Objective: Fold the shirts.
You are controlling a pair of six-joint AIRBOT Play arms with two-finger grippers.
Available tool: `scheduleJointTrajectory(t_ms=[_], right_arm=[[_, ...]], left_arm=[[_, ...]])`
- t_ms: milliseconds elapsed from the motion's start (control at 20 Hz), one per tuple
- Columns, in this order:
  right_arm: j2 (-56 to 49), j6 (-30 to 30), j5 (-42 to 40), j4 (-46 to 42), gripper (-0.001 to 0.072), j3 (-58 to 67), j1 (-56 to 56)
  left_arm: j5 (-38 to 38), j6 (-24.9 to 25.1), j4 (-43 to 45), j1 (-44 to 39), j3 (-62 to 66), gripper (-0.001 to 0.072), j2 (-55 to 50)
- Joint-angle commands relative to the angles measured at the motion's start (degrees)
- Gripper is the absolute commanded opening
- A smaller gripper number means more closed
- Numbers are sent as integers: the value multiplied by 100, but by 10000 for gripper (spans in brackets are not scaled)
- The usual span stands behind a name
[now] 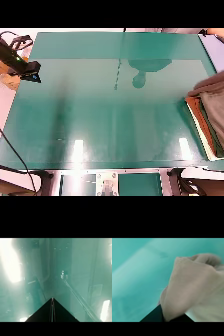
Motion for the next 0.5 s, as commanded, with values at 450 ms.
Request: scheduleJointTrajectory(t_ms=[450], right_arm=[[299, 264, 1534, -2159, 13, -42, -940]], left_arm=[[22, 2, -2, 2, 0, 25, 0]])
